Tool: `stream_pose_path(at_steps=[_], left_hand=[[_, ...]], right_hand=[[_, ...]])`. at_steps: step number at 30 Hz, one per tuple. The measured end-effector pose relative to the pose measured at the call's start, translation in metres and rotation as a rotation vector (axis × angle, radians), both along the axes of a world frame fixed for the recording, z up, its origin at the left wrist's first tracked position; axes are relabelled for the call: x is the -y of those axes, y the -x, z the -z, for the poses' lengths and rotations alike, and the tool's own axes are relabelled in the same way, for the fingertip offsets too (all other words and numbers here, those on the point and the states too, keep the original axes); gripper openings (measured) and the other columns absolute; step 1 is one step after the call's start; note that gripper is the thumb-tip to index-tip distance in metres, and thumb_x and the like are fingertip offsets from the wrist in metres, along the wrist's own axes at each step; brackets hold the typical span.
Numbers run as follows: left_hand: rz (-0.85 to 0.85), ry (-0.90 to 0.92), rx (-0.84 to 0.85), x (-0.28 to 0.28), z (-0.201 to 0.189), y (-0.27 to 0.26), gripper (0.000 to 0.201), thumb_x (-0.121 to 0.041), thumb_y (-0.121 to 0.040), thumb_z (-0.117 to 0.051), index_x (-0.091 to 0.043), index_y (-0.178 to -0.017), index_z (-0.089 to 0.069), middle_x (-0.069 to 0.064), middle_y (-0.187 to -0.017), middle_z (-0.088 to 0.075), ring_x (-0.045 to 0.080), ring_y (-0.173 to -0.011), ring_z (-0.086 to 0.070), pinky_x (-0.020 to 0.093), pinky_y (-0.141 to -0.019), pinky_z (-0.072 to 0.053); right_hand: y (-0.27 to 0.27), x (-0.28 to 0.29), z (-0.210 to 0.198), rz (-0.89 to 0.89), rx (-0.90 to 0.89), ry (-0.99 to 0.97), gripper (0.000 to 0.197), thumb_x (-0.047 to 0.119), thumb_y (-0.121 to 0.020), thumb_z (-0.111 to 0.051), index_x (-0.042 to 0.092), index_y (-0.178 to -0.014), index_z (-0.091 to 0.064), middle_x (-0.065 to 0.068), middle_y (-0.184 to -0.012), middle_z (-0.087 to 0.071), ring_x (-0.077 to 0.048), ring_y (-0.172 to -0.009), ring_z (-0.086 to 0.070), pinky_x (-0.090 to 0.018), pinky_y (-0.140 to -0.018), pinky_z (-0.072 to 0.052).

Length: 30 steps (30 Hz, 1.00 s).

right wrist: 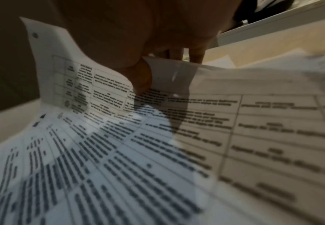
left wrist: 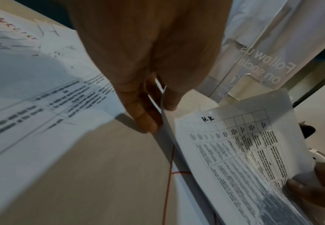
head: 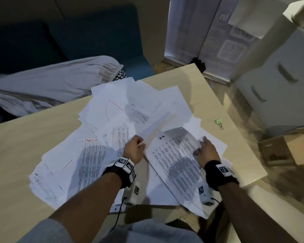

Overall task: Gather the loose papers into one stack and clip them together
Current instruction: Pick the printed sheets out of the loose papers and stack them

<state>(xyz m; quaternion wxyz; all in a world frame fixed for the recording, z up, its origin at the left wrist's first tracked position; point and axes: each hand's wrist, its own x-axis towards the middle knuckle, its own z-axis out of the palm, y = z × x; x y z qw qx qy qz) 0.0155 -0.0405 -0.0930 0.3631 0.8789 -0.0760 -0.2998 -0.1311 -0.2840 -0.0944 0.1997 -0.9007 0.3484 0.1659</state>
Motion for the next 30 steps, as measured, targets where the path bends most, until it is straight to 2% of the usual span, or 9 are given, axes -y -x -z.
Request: stream_pose_path(at_steps=[5, 8, 10, 14, 17, 21, 23, 26, 30], left_hand=[[-0.217, 0.266, -0.168, 0.000, -0.012, -0.007, 0.024, -0.004, -0.095, -0.050, -0.018, -0.115, -0.049, 0.020, -0.095, -0.065, 0.041, -0.066, -0.067, 0.052, -0.056, -0.058], [-0.253, 0.362, -0.184, -0.005, -0.020, -0.012, 0.019, -0.010, -0.096, -0.050, -0.023, -0.109, -0.055, 0.015, -0.092, -0.065, 0.046, -0.067, -0.067, 0.056, -0.057, -0.057], [-0.284, 0.400, -0.156, -0.010, -0.021, -0.015, 0.018, -0.017, -0.098, -0.048, -0.032, -0.100, -0.057, 0.014, -0.091, -0.062, 0.046, -0.061, -0.066, 0.055, -0.056, -0.057], [-0.395, 0.445, -0.115, -0.016, -0.016, -0.022, 0.032, 0.000, -0.095, -0.047, -0.031, -0.102, -0.051, 0.002, -0.081, -0.047, 0.011, -0.053, -0.056, 0.033, -0.063, -0.051], [-0.331, 0.198, 0.002, -0.022, -0.007, -0.026, 0.043, -0.003, -0.086, -0.064, -0.011, -0.124, -0.046, 0.002, -0.095, -0.052, 0.018, -0.084, -0.059, 0.038, -0.086, -0.051], [-0.112, -0.377, 0.049, -0.032, -0.008, -0.018, 0.093, -0.046, -0.068, -0.081, -0.003, -0.137, -0.037, 0.019, -0.133, -0.040, 0.035, -0.126, -0.041, 0.039, -0.105, -0.038], [-0.013, -0.466, 0.032, -0.031, -0.010, -0.014, 0.107, -0.053, -0.062, -0.081, -0.003, -0.142, -0.029, 0.020, -0.139, -0.030, 0.035, -0.129, -0.036, 0.039, -0.106, -0.036], [0.075, -0.515, 0.044, -0.029, -0.006, -0.012, 0.103, -0.042, -0.060, -0.086, -0.003, -0.137, -0.029, 0.019, -0.140, -0.024, 0.035, -0.128, -0.037, 0.037, -0.104, -0.040], [-0.048, -0.387, -0.014, -0.035, -0.005, -0.014, 0.094, -0.022, -0.061, -0.088, -0.004, -0.133, -0.031, 0.018, -0.136, -0.030, 0.033, -0.121, -0.046, 0.035, -0.101, -0.043]], right_hand=[[-0.008, 0.003, -0.002, 0.033, 0.126, -0.091, 0.045, 0.016, -0.095, -0.045, 0.007, -0.139, -0.040, -0.011, -0.143, -0.043, -0.029, -0.122, -0.045, -0.033, -0.102, -0.038], [-0.014, 0.010, -0.007, 0.184, 0.204, -0.185, 0.027, 0.015, -0.094, -0.046, 0.008, -0.119, -0.052, -0.014, -0.107, -0.059, -0.028, -0.084, -0.052, -0.028, -0.072, -0.041], [-0.015, 0.015, -0.010, 0.289, 0.261, -0.256, 0.013, 0.014, -0.094, -0.045, 0.015, -0.105, -0.051, -0.013, -0.087, -0.057, -0.029, -0.075, -0.050, -0.028, -0.062, -0.041], [-0.017, 0.021, -0.018, 0.356, 0.297, -0.311, 0.025, 0.017, -0.096, -0.050, 0.012, -0.120, -0.053, -0.016, -0.098, -0.060, -0.030, -0.086, -0.054, -0.031, -0.073, -0.042], [-0.021, 0.024, -0.023, 0.405, 0.310, -0.224, 0.032, 0.018, -0.096, -0.051, 0.004, -0.125, -0.053, -0.019, -0.110, -0.063, -0.030, -0.093, -0.056, -0.031, -0.078, -0.042], [-0.020, 0.032, -0.022, 0.433, 0.247, -0.116, 0.033, 0.019, -0.096, -0.050, -0.003, -0.122, -0.052, -0.026, -0.111, -0.062, -0.039, -0.099, -0.059, -0.032, -0.071, -0.041], [-0.018, 0.034, -0.020, 0.439, 0.218, -0.108, 0.031, 0.017, -0.097, -0.049, -0.002, -0.121, -0.052, -0.026, -0.110, -0.062, -0.037, -0.094, -0.058, -0.031, -0.069, -0.040], [-0.016, 0.036, -0.019, 0.444, 0.205, -0.092, 0.026, 0.013, -0.096, -0.048, -0.001, -0.117, -0.054, -0.025, -0.109, -0.063, -0.033, -0.087, -0.055, -0.030, -0.072, -0.041], [-0.014, 0.036, -0.027, 0.498, 0.254, -0.060, 0.026, 0.012, -0.096, -0.045, -0.004, -0.116, -0.053, -0.028, -0.113, -0.060, -0.042, -0.099, -0.057, -0.035, -0.074, -0.040]])
